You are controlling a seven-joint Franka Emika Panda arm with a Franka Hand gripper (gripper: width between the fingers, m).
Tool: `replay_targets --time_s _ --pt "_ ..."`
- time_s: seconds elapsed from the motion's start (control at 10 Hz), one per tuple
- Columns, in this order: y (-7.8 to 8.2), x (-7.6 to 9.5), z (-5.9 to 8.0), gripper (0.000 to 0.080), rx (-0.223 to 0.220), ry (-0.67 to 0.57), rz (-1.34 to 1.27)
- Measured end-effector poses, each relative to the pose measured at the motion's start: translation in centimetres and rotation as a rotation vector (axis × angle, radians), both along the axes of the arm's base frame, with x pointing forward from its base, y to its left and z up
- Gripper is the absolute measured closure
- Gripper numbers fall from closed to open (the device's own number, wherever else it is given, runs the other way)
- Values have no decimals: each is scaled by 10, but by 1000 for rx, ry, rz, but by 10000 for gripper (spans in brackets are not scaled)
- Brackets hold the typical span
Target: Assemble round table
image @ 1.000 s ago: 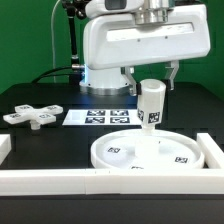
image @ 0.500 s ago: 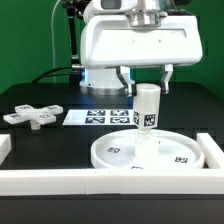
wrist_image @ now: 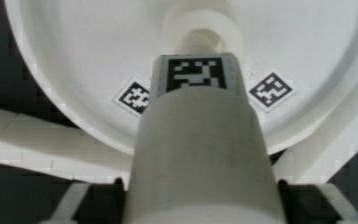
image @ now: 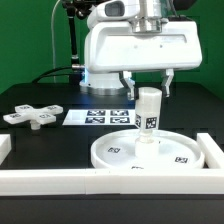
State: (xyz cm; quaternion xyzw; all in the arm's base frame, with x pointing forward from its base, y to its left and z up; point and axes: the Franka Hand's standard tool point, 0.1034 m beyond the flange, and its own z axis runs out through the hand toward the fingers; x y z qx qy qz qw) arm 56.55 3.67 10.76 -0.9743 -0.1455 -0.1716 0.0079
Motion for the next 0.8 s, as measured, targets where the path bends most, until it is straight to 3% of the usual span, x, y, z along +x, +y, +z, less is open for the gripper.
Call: replay_targets --time_s 0.5,0.8 --pt "3 -5 -13 390 2 23 4" --pt "1 -1 -14 390 -1 -8 3"
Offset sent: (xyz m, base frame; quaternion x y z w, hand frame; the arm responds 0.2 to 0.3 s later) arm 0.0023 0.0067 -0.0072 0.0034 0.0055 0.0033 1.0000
